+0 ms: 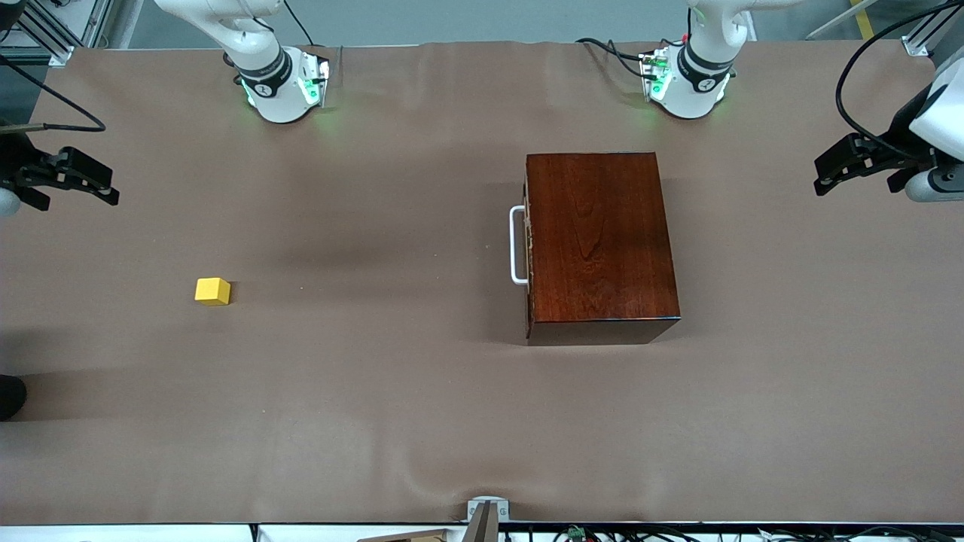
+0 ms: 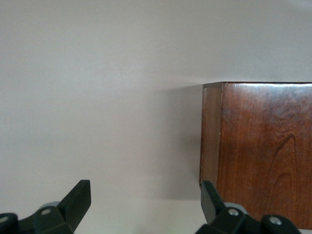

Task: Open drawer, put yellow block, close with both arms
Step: 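Move the left gripper toward the white drawer handle of the box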

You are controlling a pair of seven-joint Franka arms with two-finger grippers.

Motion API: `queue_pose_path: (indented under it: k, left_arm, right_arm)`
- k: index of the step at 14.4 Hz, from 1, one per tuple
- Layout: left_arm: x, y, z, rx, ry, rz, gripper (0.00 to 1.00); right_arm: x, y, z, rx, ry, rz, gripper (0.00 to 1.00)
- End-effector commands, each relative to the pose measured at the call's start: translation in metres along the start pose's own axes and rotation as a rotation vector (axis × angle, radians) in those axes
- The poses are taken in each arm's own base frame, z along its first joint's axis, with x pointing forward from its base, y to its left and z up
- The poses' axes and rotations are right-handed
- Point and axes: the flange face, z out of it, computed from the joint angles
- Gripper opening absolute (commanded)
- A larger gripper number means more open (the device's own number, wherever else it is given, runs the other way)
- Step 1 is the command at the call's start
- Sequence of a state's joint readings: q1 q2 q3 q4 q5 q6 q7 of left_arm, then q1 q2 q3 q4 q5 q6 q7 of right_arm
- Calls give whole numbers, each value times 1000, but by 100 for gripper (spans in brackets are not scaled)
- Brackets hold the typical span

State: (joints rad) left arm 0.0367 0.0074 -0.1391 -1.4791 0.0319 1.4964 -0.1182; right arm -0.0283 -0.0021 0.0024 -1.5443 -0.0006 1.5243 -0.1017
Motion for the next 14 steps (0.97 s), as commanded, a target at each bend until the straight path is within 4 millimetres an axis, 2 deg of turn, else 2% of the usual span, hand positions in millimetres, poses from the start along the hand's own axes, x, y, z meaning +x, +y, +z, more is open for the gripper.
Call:
queue_pose_path:
  k: [1, 3, 7, 8, 9, 10, 11, 14]
  left_arm:
    - [-4, -4, -11, 1, 11, 7, 100]
    - [-3, -6, -11, 12, 14, 5, 100]
    - [-2, 2, -12, 0, 16, 13, 100]
    - [-3, 15, -11, -4, 15, 36, 100]
    - [-5, 39, -9, -4, 14, 68, 100]
    - [-3, 57, -1, 0, 0, 81, 100]
    - [-3, 83, 9, -1, -18, 109, 100]
    - [-8, 173, 37, 75, -28, 124, 100]
  right_arm:
    - [-5, 0, -1, -6, -1, 7, 100]
    - [-4, 0, 0, -5, -3, 7, 100]
    - [-4, 0, 0, -5, -3, 7, 100]
    - [-4, 0, 0, -5, -3, 7, 100]
    - [-4, 1, 0, -5, -3, 9, 100]
    - [-4, 1, 0, -5, -3, 9, 100]
    - [-5, 2, 0, -5, -3, 10, 100]
    - [-5, 3, -1, -5, -1, 12, 100]
